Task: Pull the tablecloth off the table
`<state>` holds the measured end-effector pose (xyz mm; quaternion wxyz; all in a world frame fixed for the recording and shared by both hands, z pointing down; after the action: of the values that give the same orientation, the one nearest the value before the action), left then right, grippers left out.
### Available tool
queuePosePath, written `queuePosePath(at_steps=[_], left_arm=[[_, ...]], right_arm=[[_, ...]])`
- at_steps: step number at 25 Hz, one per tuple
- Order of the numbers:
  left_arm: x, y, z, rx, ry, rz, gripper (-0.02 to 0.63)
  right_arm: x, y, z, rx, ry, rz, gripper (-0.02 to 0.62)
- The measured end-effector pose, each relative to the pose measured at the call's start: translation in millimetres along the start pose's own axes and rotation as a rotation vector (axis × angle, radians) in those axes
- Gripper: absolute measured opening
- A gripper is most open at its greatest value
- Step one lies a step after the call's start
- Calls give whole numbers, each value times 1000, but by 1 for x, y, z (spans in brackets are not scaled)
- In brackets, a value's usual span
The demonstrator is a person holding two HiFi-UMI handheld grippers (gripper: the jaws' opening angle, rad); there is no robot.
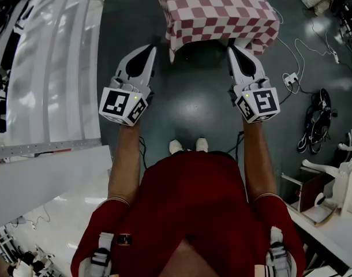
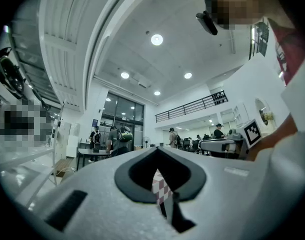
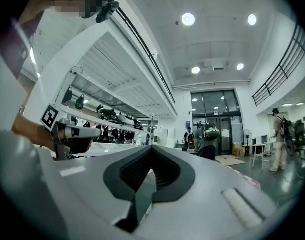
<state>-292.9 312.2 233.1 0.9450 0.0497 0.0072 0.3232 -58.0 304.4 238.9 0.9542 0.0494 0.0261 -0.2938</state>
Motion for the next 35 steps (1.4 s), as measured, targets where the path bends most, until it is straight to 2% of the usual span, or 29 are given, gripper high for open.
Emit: queuePosePath(at_steps=[5,10,19,23,30,35], left_arm=[[-6,12,0,16,7,2,3],[-12,21,11,28,51,-8,4],[-38,0,29,-8,55,-41,3],[-52,-37,38,-27,30,-58,3],[-90,-166,67,-83,-20,-80,3],[-119,-240,77,-83,-4,-141,5]], right_arm=[[-20,3,-5,53,-54,-37,8],[-32,6,-2,28,-33,-29,9],[-5,-24,20,18,-31,-13,9],[29,-53,28,45,-23,-29,9],[136,-131,66,56,-8,-61,9],[208,-179,79,53,3,-101,9]])
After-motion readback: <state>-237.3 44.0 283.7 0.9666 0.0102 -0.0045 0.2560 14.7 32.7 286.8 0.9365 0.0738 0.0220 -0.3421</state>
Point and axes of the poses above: the fingertips, and each gripper's own axes: y backward along the fingers, x to its right, z out of its underside, the point moved 4 cm from there along y, backward along the fingers, and after that the axes turned 2 degrees about -x, right-handed, at the moved point
